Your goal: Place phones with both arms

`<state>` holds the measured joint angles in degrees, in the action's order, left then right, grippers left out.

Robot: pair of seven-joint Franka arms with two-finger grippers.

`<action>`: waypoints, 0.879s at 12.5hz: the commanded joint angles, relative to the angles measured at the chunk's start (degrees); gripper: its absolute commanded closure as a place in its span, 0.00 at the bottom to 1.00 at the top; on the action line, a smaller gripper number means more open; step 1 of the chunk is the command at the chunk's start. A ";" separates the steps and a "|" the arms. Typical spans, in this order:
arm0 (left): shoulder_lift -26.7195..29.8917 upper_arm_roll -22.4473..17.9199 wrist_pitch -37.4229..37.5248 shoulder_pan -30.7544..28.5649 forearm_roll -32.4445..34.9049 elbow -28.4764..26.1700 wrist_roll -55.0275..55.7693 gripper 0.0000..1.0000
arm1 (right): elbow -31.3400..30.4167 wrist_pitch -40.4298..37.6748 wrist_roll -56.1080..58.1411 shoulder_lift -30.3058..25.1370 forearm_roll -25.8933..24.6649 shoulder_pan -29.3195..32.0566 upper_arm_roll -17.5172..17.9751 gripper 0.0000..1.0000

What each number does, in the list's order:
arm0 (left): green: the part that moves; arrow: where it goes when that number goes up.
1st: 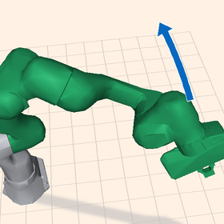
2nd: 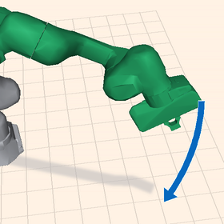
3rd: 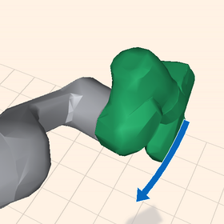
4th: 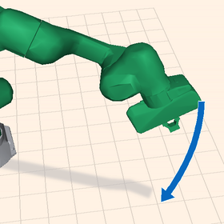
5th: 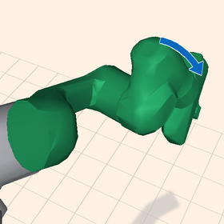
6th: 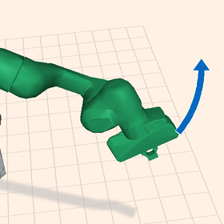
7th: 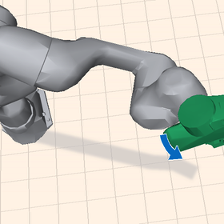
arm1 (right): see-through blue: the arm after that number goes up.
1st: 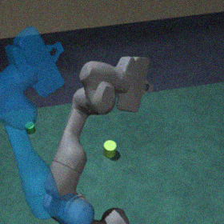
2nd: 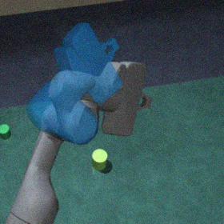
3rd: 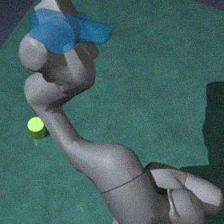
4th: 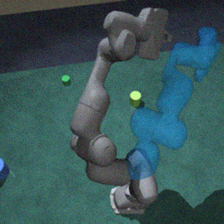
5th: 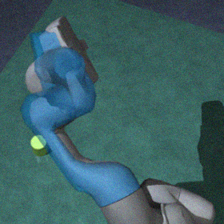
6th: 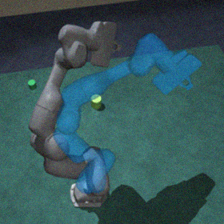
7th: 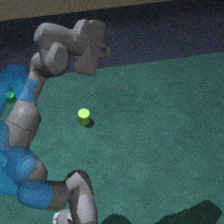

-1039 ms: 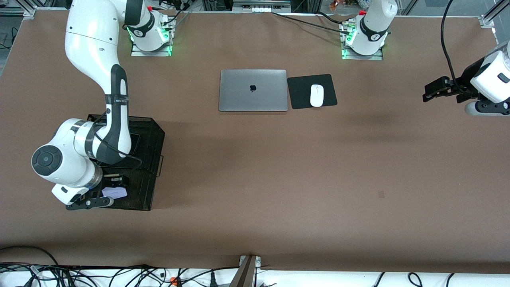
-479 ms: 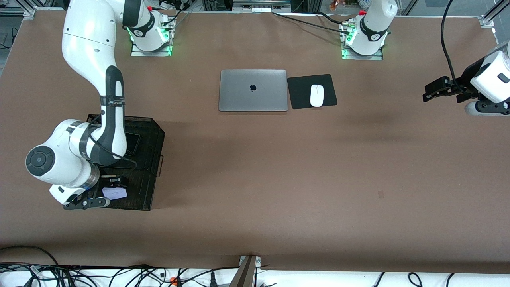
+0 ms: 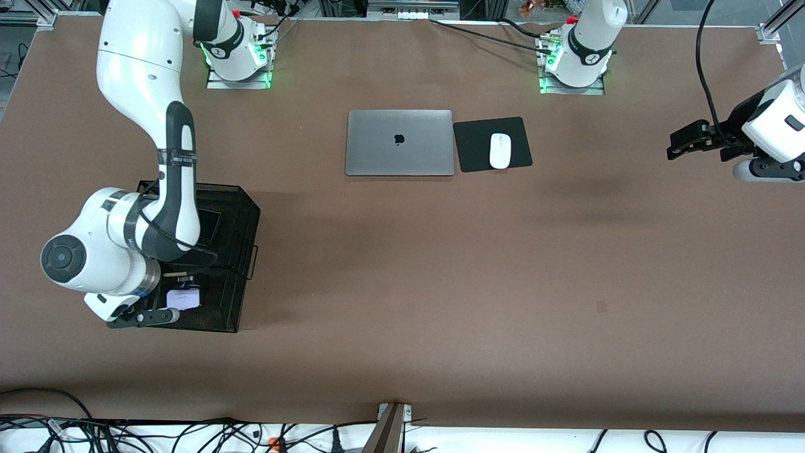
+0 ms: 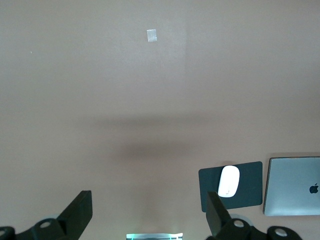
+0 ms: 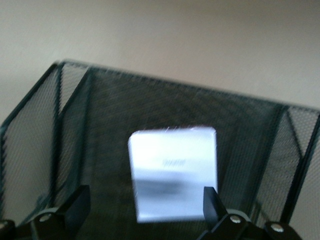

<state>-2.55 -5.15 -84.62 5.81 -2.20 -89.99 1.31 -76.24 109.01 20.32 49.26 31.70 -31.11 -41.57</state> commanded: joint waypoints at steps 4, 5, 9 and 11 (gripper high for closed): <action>0.79 -0.38 0.77 0.35 1.05 -0.01 -0.52 0.00 | 4.52 -25.30 -3.08 -10.65 0.12 -2.55 -7.03 0.00; 0.79 -0.56 0.77 0.26 1.05 -0.01 -0.52 0.00 | 4.52 -30.04 -4.49 -12.67 -0.49 -2.99 -8.17 0.00; 0.79 -0.65 0.77 0.26 1.05 -0.01 -0.60 0.00 | 4.52 -37.99 -4.68 -20.15 -5.94 -3.26 -9.06 0.00; 0.79 -0.65 0.77 0.26 1.05 -0.01 -0.60 0.00 | 4.34 -39.75 -4.68 -21.30 -6.30 -3.26 -9.23 0.00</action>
<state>-2.53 -5.58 -84.53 5.80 -2.20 -89.97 1.31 -70.40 70.44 16.46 29.61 26.36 -33.66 -50.92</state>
